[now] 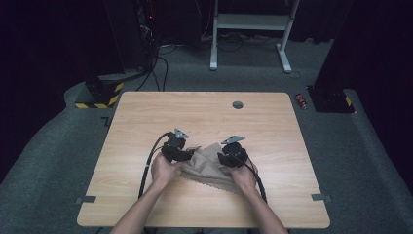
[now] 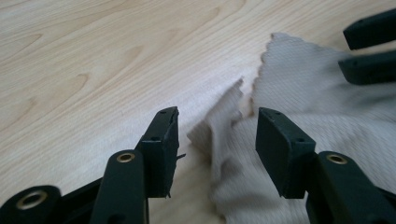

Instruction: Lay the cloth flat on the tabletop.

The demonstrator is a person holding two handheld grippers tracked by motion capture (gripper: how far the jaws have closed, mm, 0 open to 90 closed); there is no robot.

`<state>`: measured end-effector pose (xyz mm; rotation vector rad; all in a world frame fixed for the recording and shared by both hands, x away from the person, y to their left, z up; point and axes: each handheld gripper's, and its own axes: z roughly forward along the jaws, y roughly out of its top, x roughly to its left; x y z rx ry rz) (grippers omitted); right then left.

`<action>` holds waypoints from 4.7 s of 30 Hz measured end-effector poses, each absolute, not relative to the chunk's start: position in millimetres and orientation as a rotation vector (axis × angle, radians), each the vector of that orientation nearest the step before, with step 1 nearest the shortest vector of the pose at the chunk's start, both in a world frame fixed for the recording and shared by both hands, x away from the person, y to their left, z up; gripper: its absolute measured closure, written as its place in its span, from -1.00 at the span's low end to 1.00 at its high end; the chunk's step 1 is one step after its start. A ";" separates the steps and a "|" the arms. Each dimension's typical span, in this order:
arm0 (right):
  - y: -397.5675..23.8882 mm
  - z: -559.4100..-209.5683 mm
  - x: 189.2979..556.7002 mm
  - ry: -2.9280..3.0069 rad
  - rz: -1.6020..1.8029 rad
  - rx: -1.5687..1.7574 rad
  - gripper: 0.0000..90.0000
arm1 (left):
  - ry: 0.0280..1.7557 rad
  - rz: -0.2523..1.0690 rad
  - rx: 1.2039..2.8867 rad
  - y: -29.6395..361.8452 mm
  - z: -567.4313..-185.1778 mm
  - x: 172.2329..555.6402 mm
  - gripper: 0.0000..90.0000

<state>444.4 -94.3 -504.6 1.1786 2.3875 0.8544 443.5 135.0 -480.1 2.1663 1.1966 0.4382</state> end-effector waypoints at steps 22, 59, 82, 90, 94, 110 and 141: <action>-132.1 -503.2 406.1 2.452 0.835 1.113 0.94 | 1.113 0.265 2.273 155.3 -494.4 413.4 0.87; -137.7 -509.4 447.1 2.339 0.835 1.304 0.36 | 1.206 0.472 2.211 170.5 -490.2 432.2 0.32; -134.4 -490.2 448.9 2.323 0.814 1.187 0.97 | 1.153 0.434 2.205 164.2 -477.5 454.2 0.99; -142.5 -482.5 461.2 2.274 0.809 1.217 0.97 | 1.161 0.446 2.181 160.5 -468.6 473.0 0.99; -142.0 -480.8 472.6 2.264 0.772 1.223 0.97 | 1.174 0.455 2.171 155.9 -465.3 484.3 0.99; -138.0 -489.4 501.7 2.260 0.702 1.304 0.72 | 1.237 0.505 2.194 140.0 -483.5 504.1 0.53; -143.6 -505.6 486.6 2.319 0.744 1.321 0.58 | 1.271 0.508 2.206 135.7 -506.0 496.3 0.32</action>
